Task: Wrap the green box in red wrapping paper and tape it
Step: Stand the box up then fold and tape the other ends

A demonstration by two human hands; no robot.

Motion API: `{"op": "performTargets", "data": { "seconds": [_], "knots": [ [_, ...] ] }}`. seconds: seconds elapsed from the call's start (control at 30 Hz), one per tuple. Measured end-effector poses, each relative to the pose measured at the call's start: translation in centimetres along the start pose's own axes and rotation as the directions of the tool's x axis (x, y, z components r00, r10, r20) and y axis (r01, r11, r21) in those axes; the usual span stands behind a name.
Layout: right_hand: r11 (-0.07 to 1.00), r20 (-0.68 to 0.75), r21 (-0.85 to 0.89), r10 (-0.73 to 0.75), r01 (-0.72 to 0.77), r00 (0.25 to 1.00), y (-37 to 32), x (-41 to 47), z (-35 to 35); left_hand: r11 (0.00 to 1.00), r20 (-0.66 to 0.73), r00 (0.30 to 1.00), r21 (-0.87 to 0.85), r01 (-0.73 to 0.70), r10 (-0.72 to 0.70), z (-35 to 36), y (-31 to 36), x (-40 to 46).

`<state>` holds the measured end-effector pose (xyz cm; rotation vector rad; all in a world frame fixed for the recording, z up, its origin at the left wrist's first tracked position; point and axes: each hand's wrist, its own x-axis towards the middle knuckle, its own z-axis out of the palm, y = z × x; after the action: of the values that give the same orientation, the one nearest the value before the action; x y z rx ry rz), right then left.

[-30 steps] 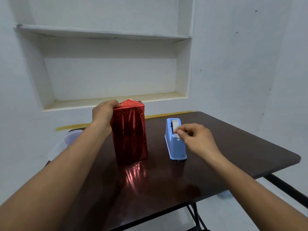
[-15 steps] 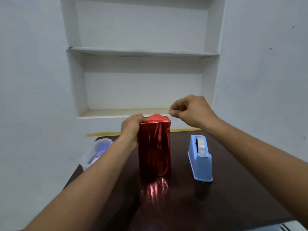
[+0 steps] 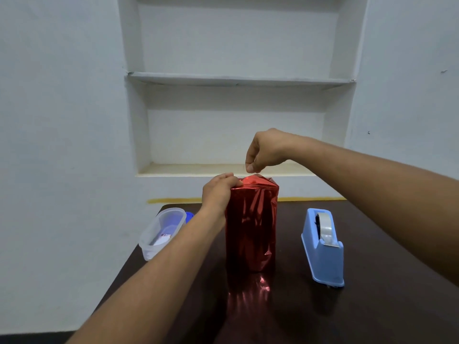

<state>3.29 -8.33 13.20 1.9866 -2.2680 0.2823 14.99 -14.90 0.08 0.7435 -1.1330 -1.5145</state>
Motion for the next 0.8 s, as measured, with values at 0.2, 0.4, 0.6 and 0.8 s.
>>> {"op": "performTargets", "data": {
  "seconds": [0.2,0.4,0.6,0.8],
  "knots": [
    [0.999,0.08,-0.019,-0.041,0.042,0.996,0.0,1.7,0.7,1.0,0.008,1.0,-0.002,0.015,-0.015,-0.1,0.0,0.1],
    [0.997,0.096,-0.024,-0.074,0.077,0.993,0.4,2.6,1.6,0.999,-0.001,1.0,0.033,0.014,-0.014,-0.1,-0.4,0.6],
    [0.993,0.08,-0.032,-0.111,0.114,0.991,0.6,3.0,2.3,1.0,0.021,1.0,0.002,0.015,-0.015,-0.2,-0.5,0.9],
    [0.995,0.06,-0.028,-0.092,0.093,0.994,0.4,3.1,2.5,0.999,0.029,0.999,0.025,0.034,-0.035,-0.4,0.0,0.8]
  ]
}}
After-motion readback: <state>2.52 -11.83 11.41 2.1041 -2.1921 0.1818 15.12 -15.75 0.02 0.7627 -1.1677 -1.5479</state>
